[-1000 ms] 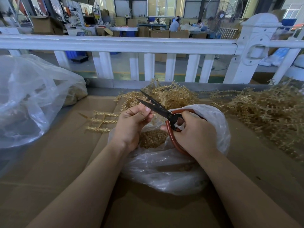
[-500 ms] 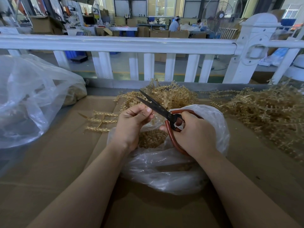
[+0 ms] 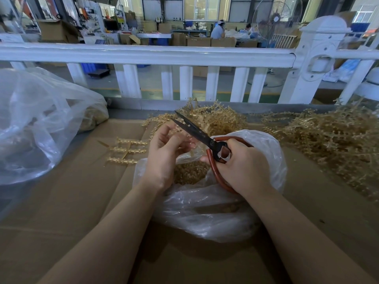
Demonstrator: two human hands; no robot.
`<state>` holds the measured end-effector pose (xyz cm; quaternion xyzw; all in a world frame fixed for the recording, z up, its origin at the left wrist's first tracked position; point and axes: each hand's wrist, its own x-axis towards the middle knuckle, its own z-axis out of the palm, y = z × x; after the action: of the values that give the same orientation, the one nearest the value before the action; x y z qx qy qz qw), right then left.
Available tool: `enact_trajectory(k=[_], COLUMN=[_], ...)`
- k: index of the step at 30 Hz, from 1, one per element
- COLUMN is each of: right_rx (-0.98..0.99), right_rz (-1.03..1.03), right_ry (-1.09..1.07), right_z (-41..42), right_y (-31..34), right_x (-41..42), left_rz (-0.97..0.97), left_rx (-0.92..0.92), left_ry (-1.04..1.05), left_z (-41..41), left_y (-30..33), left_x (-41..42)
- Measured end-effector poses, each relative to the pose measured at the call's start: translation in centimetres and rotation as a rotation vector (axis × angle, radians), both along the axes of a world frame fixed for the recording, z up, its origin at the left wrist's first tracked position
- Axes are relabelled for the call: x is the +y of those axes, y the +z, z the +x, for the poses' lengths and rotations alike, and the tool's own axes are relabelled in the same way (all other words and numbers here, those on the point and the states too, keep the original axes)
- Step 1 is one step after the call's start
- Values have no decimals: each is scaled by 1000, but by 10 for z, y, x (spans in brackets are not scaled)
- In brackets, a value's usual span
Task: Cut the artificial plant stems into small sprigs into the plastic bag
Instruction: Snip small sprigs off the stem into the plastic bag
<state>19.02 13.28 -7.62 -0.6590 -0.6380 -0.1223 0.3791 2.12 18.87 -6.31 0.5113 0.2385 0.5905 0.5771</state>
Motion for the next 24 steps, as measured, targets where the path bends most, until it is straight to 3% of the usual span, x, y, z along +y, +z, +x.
enact_trajectory(k=[10, 24], right_rx=[1, 9], right_rz=[-29, -73], right_ry=[26, 19], right_z=[2, -2], right_y=[0, 2], right_x=[-1, 0], left_rz=[34, -22], left_rx=[33, 43], left_ry=[114, 57], left_z=[-1, -1], left_y=[2, 2], left_x=[1, 1])
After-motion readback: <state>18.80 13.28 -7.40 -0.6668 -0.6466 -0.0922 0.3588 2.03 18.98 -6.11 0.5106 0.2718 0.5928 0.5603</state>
